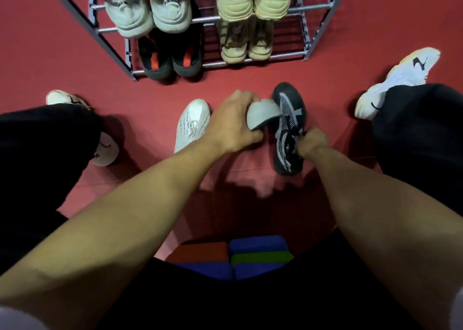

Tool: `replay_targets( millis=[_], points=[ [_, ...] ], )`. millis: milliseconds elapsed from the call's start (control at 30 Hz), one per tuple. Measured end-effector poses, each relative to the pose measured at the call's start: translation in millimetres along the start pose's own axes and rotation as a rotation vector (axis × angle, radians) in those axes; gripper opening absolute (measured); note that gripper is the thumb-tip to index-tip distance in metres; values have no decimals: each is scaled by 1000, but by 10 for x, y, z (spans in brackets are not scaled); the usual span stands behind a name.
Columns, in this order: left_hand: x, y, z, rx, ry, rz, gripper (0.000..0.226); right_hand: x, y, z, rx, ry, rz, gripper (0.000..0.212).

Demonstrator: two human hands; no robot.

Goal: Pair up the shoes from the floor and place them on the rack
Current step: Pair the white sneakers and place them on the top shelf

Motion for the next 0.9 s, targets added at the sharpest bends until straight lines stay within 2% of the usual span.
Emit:
replay_targets(
  millis=[67, 133, 167, 233, 267, 300, 433, 533, 667, 733, 833, 900],
  points=[
    [228, 182, -148, -202, 170, -60, 58, -33, -58, 24, -30, 17, 21, 38],
    [468, 387, -360, -361, 237, -233, 63, -44, -103, 47, -38, 14, 35, 35],
    [576, 476, -455, -420, 197, -410, 66, -49, -109, 57, -22, 4, 31, 35],
    [756, 630, -603, -423, 10, -758, 70, -57, -76, 66, 4, 4, 17, 37],
    [818, 684, -648, -363, -86, -812, 68, -45, -49, 49, 13, 3, 7, 37],
    [842, 704, -659, -292, -160, -766, 63, -42, -15, 28, 24, -2, 0, 36],
    [723, 598, -667, -123, -345, -274, 33, -16, 85, -32, 66, -11, 12, 36],
    [722, 416, -804, -59, -532, 1, 28, -9, 98, -69, 118, -12, 39, 35],
    [1046, 236, -1166, -177, -801, 90, 31, 126, 128, -280, 155, -141, 57, 30],
    [1209, 166, -1247, -214, -894, 140, 34, 238, 252, -444, 228, -249, -46, 26],
    [1353, 156, -1478, -114, -1165, 297, 41, 470, 501, -569, 421, -280, -240, 18],
    [1407, 202, -1607, 68, -1270, 183, 47, 593, 653, -545, 499, -224, -335, 22]
  ],
)
Point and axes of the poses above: each hand's wrist, its own x-axis away from the middle knuckle, its own y-axis out of the palm, z = x × y, the point moved 2 cm from there along -x, towards the middle knuckle, and after that the axes turned 12 degrees about y, right-handed, at the moved point
